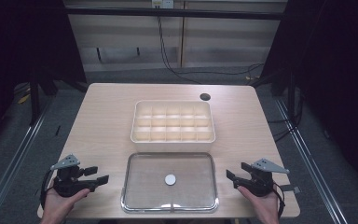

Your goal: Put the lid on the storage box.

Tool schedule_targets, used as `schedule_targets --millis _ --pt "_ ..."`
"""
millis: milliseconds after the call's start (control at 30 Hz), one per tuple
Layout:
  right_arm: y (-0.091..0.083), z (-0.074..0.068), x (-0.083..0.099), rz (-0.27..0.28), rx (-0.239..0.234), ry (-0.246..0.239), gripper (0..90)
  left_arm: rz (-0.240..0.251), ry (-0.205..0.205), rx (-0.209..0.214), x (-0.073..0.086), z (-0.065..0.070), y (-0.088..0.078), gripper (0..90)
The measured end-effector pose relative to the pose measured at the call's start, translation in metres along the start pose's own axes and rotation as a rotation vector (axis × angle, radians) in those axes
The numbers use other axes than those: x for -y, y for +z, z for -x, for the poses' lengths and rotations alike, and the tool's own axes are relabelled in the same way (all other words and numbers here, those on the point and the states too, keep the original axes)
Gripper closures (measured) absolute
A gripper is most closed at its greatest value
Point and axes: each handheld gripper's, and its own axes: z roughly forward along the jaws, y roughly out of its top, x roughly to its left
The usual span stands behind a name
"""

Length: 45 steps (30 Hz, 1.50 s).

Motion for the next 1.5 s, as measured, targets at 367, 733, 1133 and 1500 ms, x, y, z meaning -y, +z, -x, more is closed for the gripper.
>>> schedule_targets --millis 367,733,1133,1500 --pt "-0.007 -0.011 -0.004 -0.046 -0.068 0.059 27.9 0.021 0.004 0.047 0.000 0.010 -0.009 40.5" --pt "-0.009 -0.025 -0.025 -0.099 -0.085 0.026 35.8 -0.015 0.026 0.037 -0.012 0.013 -0.003 34.9" --pt "0.016 -0.035 -0.052 -0.148 -0.128 -0.015 35.4 -0.046 0.084 0.059 -0.041 0.019 0.015 42.5" --pt "0.039 -0.032 -0.055 -0.167 -0.146 0.021 35.3 -0.089 0.079 0.050 -0.041 0.020 0.043 46.5"
